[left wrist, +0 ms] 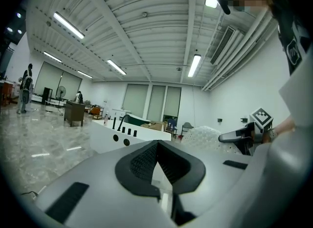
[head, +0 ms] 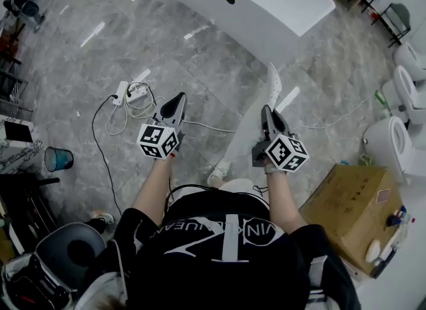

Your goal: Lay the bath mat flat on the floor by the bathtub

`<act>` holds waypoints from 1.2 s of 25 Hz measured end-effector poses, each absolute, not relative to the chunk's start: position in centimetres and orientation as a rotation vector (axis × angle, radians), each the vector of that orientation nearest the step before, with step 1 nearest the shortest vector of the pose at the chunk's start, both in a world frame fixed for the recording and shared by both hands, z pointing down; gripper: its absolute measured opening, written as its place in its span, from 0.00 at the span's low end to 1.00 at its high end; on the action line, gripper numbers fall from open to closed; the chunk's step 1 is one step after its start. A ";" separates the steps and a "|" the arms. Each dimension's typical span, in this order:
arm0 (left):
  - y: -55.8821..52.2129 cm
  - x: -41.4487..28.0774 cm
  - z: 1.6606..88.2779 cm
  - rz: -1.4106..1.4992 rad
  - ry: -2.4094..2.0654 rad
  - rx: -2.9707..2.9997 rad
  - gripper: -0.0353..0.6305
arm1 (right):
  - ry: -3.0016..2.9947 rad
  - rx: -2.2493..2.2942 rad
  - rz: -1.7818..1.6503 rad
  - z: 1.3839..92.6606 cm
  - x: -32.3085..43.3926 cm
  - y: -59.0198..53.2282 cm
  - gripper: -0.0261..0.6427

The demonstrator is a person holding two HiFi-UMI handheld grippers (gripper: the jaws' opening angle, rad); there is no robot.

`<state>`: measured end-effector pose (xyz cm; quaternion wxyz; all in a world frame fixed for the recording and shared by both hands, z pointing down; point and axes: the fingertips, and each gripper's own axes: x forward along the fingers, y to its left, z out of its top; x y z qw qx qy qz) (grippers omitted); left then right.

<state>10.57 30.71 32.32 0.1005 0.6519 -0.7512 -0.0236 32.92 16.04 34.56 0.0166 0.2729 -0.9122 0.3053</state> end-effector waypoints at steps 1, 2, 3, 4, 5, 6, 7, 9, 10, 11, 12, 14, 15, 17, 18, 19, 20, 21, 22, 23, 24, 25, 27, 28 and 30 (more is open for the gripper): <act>29.9 10.0 32.3 -0.072 -2.219 1.929 0.07 | -2.835 0.847 0.945 34.5 32.4 15.4 0.09; 29.2 9.5 32.3 -0.075 -2.217 1.931 0.07 | -2.834 0.848 0.940 34.5 31.9 14.8 0.09; 28.6 9.0 32.4 -0.078 -2.214 1.933 0.07 | -2.833 0.849 0.936 34.5 31.3 14.3 0.09; 27.9 8.4 32.5 -0.080 -2.212 1.935 0.07 | -2.832 0.849 0.932 34.4 30.8 13.7 0.09; 27.4 7.9 32.6 -0.082 -2.209 1.934 0.07 | -2.831 0.847 0.927 34.4 30.2 13.2 0.09; 26.9 7.4 32.8 -0.086 -2.208 1.931 0.07 | -2.829 0.845 0.922 34.4 29.7 12.7 0.09; 26.4 6.9 32.9 -0.090 -2.208 1.927 0.07 | -2.827 0.841 0.918 34.5 29.2 12.2 0.09; 25.5 6.0 33.2 -0.097 -2.209 1.920 0.07 | -2.823 0.836 0.913 34.6 28.5 11.3 0.09; 25.0 5.7 33.2 -0.098 -2.209 1.919 0.07 | -2.820 0.834 0.911 34.7 28.1 10.9 0.09; 24.6 5.3 33.2 -0.098 -2.210 1.920 0.07 | -2.818 0.833 0.911 34.7 27.8 10.5 0.09; 24.2 4.9 33.1 -0.096 -2.210 1.921 0.07 | -2.815 0.832 0.910 34.7 27.5 10.1 0.09; 23.3 4.0 33.1 -0.094 -2.211 1.924 0.07 | -2.810 0.835 0.906 34.8 26.7 9.3 0.09; 22.8 3.5 33.1 -0.092 -2.209 1.927 0.07 | -2.805 0.841 0.906 34.9 26.3 8.8 0.09; 21.8 2.5 33.2 -0.087 -2.200 1.937 0.07 | -2.791 0.860 0.911 35.2 25.6 8.0 0.09; 21.2 2.0 33.2 -0.086 -2.195 1.942 0.07 | -2.785 0.871 0.916 35.3 25.2 7.6 0.09; 20.5 1.5 33.2 -0.087 -2.190 1.948 0.07 | -2.780 0.883 0.924 35.4 24.8 7.1 0.09; 19.8 0.9 33.2 -0.090 -2.183 1.955 0.07 | -2.775 0.895 0.931 35.4 24.4 6.7 0.09; 19.1 0.5 33.4 -0.092 -2.173 1.964 0.07 | -2.769 0.908 0.937 35.6 24.1 6.3 0.09; 18.3 0.0 33.6 -0.093 -2.160 1.974 0.07 | -2.762 0.920 0.941 35.9 23.7 6.0 0.09; 17.5 -0.5 34.0 -0.092 -2.143 1.985 0.07 | -2.753 0.931 0.941 36.3 23.3 5.7 0.09; 16.7 -1.2 34.6 -0.089 -2.125 1.995 0.07 | -2.742 0.944 0.940 36.7 22.8 5.4 0.09; 15.8 -2.1 35.2 -0.086 -2.104 2.003 0.07 | -2.729 0.960 0.939 37.3 22.2 5.1 0.09; 13.9 -4.0 36.6 -0.076 -2.057 2.010 0.07 | -2.699 1.014 0.941 38.4 21.0 4.3 0.09; 12.9 -5.2 37.5 -0.063 -2.036 2.005 0.07 | -2.683 1.049 0.945 39.0 20.5 3.8 0.09; 10.7 -8.0 38.8 -0.024 -2.007 2.000 0.07 | -2.650 1.122 0.954 39.7 19.0 2.5 0.09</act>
